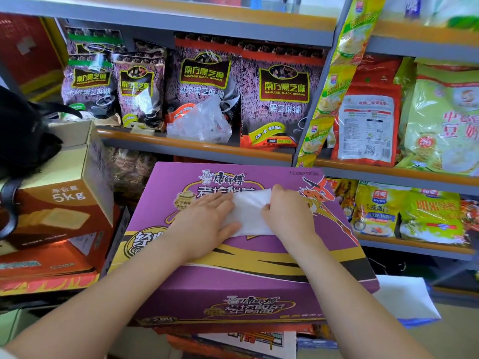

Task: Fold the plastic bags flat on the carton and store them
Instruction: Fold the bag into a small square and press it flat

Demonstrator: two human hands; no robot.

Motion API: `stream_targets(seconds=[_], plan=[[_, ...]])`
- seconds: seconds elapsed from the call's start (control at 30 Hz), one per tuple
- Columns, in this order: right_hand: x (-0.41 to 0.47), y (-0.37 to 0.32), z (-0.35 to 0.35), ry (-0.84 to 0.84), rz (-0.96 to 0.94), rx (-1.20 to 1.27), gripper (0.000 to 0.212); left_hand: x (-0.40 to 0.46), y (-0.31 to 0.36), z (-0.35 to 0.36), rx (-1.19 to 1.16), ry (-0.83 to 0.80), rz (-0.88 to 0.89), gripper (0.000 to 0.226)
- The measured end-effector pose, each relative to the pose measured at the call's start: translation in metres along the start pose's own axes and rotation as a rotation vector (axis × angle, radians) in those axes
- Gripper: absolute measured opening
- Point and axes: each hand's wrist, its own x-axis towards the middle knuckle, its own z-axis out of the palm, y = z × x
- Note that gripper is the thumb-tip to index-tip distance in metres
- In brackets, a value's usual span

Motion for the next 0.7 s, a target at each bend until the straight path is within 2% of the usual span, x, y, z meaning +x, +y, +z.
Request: stream_targets(seconds=[0.1, 0.17, 0.2, 0.23, 0.3, 0.33, 0.4, 0.47, 0.53, 0.63, 0.7], plan=[[-0.009, -0.010, -0.005, 0.185, -0.118, -0.142, 0.033, -0.006, 0.000, 0.001, 0.027, -0.024, -0.042, 0.105], [-0.012, -0.019, -0.001, 0.328, -0.289, -0.073, 0.040, -0.008, 0.001, 0.003, 0.043, -0.054, -0.064, 0.120], [-0.012, -0.024, 0.005, 0.305, -0.399, -0.016, 0.041, -0.008, 0.001, 0.004, 0.053, -0.077, -0.078, 0.122], [-0.013, -0.029, 0.010, 0.195, -0.480, 0.049, 0.042, -0.007, 0.000, 0.005, 0.062, -0.110, -0.081, 0.119], [-0.015, -0.037, 0.020, -0.090, -0.522, 0.136, 0.052, -0.007, -0.003, 0.004, 0.067, -0.182, -0.061, 0.108], [-0.016, -0.037, 0.024, -0.160, -0.513, 0.140, 0.061, -0.007, -0.004, 0.002, 0.061, -0.208, -0.055, 0.107], [-0.013, -0.032, 0.030, -0.207, -0.452, 0.081, 0.068, -0.008, -0.004, 0.000, 0.055, -0.227, -0.071, 0.116], [-0.009, -0.021, 0.030, -0.208, -0.382, -0.006, 0.064, -0.009, -0.002, -0.001, 0.071, -0.234, -0.074, 0.130], [-0.008, -0.007, 0.025, -0.219, -0.318, -0.060, 0.061, -0.010, -0.001, -0.003, 0.079, -0.241, -0.067, 0.134], [-0.008, 0.008, 0.018, -0.277, -0.263, -0.066, 0.055, -0.010, 0.001, -0.011, 0.113, -0.272, -0.087, 0.137], [-0.006, 0.010, 0.016, -0.292, -0.263, -0.058, 0.055, -0.002, 0.008, -0.014, 0.158, -0.257, -0.112, 0.125]])
